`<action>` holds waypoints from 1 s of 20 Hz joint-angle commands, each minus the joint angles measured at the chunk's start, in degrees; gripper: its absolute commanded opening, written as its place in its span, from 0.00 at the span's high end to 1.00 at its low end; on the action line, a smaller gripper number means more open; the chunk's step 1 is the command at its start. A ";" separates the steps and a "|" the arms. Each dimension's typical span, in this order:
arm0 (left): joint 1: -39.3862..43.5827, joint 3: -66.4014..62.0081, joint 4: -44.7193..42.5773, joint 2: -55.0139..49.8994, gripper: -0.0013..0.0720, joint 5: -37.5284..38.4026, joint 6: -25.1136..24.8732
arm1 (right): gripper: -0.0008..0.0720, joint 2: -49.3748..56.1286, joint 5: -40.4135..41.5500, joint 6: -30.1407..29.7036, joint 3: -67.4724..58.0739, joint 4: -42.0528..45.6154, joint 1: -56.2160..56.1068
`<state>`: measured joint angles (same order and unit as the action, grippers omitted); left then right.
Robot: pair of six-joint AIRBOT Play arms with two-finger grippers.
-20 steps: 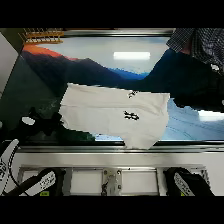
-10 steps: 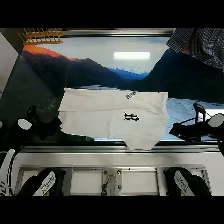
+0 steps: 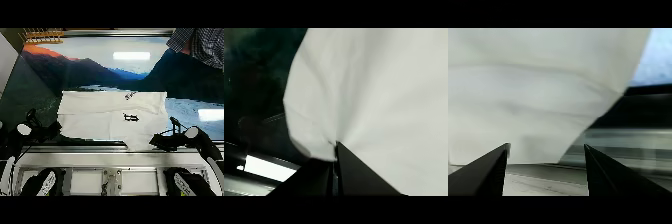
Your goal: Fold the clothes and pants, and hang the long-sleeved shirts on hangers.
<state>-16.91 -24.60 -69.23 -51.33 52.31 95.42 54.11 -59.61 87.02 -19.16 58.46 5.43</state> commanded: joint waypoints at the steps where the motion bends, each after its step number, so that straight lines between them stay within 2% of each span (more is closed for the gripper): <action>1: 0.02 0.09 -0.11 0.20 0.97 0.02 -0.07 | 0.42 2.32 4.68 -0.07 0.63 -2.36 -6.01; 2: 0.02 0.09 -0.11 0.20 0.97 0.02 -0.07 | 0.68 2.40 4.92 -0.22 0.61 -2.34 -6.58; 3: 0.02 0.09 -0.11 0.20 0.97 0.07 -0.07 | 0.85 2.34 5.01 -0.22 0.50 -2.14 -6.62; 4: 0.02 0.02 -0.17 0.22 0.97 0.50 -0.09 | 0.97 2.29 4.72 -0.17 0.00 -1.44 -6.58; 6: 0.02 -1.79 -3.56 0.59 0.97 4.90 -0.11 | 0.97 0.81 0.55 -0.07 -2.54 3.04 -6.47; 9: 0.02 -4.87 -12.61 5.90 0.97 14.80 -0.07 | 0.97 -4.70 -11.30 0.28 -7.82 13.99 -5.55; 12: 0.02 -4.35 -12.35 14.16 0.98 23.17 0.79 | 0.97 -10.12 -19.26 0.22 -12.00 20.48 -3.80; 16: 0.02 -6.67 -10.29 17.29 0.98 25.03 0.85 | 0.98 -8.35 -20.15 0.24 -19.63 20.61 -3.10; 20: 0.04 -14.71 -10.16 5.75 0.98 21.53 -0.52 | 0.98 2.01 -15.67 -0.04 -30.64 20.26 -3.15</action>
<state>-16.88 -34.76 -79.33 -39.99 75.18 96.05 50.59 -77.36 87.22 -42.89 77.89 2.15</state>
